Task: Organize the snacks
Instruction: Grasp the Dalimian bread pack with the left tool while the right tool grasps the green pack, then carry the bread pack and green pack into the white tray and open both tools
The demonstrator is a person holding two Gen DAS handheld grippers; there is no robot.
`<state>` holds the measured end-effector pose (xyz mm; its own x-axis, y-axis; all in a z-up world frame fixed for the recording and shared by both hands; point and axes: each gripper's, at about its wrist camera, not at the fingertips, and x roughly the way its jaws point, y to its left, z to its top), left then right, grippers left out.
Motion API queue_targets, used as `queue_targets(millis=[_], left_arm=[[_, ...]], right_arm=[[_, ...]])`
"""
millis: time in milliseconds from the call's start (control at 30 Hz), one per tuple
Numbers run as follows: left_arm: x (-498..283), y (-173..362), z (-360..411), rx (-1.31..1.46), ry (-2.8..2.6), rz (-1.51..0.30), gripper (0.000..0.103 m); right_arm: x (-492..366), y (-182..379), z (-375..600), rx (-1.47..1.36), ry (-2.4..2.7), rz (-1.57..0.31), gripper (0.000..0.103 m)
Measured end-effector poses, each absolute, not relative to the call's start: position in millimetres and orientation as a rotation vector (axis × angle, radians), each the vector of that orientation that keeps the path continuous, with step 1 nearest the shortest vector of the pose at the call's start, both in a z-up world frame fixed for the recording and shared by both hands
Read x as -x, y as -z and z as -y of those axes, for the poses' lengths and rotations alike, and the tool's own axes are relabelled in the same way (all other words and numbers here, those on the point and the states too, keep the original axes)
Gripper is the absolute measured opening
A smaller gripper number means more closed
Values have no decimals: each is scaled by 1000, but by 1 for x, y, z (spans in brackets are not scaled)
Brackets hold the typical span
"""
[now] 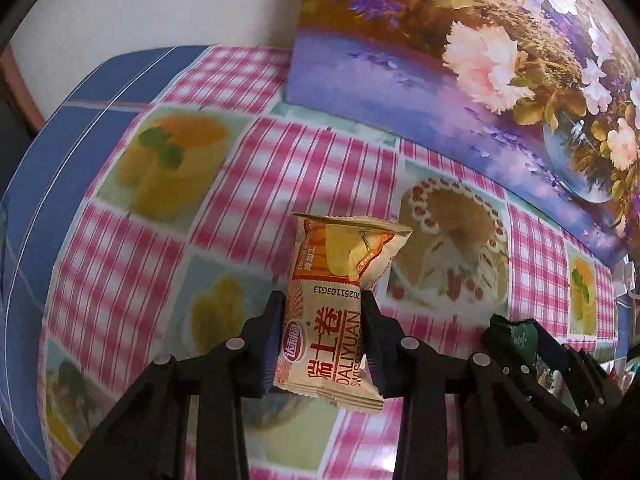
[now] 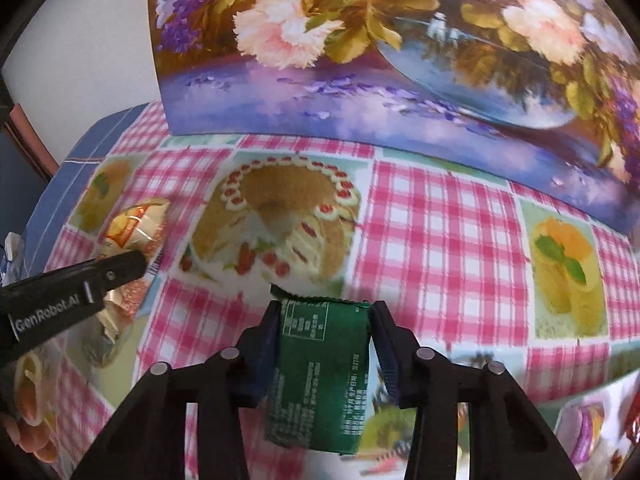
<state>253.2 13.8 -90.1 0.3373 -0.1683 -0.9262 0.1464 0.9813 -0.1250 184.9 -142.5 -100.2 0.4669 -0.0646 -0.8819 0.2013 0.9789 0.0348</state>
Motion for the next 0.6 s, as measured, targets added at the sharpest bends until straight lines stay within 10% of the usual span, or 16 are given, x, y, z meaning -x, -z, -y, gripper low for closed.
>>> queue_targets(millis=[600], left_arm=[[-155,54,-22,158,152,-1196,38]], right_arm=[[-93,61,123,-172,143,-1050,45]])
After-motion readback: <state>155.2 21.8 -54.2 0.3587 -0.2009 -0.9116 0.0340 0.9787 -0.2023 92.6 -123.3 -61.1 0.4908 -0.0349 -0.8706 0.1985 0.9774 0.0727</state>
